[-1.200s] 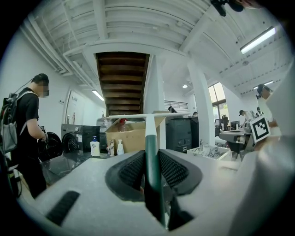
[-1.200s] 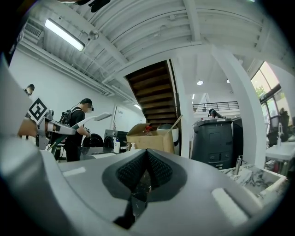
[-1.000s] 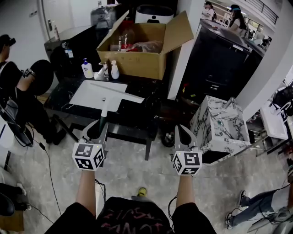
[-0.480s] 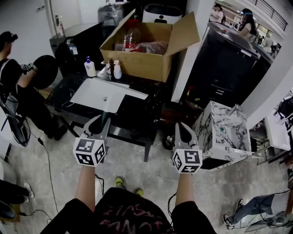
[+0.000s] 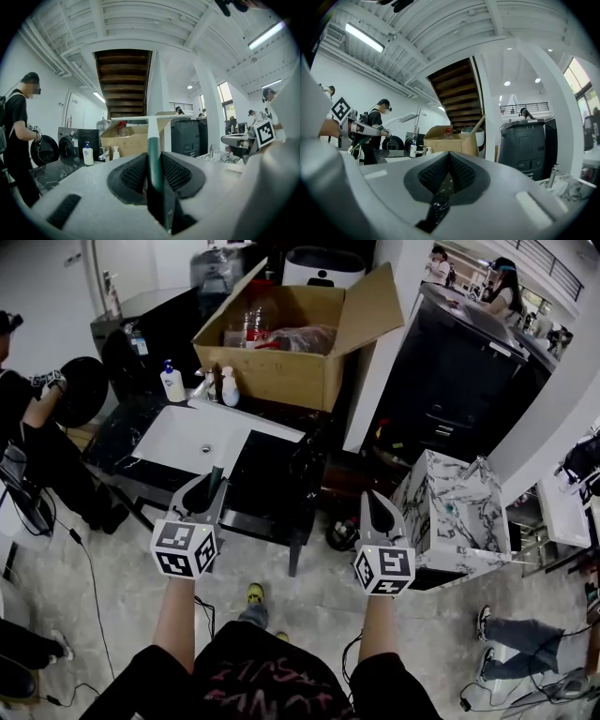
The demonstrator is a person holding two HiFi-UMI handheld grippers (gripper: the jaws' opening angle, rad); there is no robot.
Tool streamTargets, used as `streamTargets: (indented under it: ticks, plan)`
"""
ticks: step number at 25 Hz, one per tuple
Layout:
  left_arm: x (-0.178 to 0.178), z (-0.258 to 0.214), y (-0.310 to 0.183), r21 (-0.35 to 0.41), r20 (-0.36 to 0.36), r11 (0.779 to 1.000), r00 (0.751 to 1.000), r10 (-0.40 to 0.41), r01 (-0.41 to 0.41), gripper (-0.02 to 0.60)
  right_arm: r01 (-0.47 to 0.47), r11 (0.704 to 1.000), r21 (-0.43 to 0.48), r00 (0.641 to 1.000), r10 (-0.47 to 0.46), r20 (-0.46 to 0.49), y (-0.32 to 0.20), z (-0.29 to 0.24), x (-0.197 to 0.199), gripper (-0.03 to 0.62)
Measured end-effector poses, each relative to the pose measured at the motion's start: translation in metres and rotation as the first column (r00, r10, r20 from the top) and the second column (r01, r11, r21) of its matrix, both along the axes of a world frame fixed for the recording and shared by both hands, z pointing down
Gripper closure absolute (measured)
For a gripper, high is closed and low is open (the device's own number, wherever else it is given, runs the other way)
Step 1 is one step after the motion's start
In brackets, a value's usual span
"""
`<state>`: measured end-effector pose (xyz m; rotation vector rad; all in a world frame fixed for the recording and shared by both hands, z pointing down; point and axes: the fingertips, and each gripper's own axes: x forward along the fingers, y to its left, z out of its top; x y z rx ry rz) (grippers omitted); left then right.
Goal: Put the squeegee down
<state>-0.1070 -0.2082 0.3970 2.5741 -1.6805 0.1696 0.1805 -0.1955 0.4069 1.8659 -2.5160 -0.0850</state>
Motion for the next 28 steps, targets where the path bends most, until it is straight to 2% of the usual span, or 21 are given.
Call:
streamTargets:
  ticks: [14,22,28]
  plan:
    - [-0.009,0.014,-0.099,-0.017,-0.032,0.999,0.999,0.044,-0.044,0.48,-0.053,0.999,-0.01,0.998,0.053,-0.017,-0.081,0.006,-0.006,0.582]
    - [-0.016,0.024,-0.17,-0.048,-0.067,0.996,0.995,0.076,-0.08,0.48,-0.102,0.994,-0.03,0.994,0.101,-0.027,-0.14,0.007,-0.017,0.582]
    - [-0.021,0.038,-0.206,-0.075,-0.083,0.992,0.992,0.093,-0.099,0.48,-0.118,0.992,-0.045,0.992,0.116,-0.041,-0.17,0.013,-0.029,0.582]
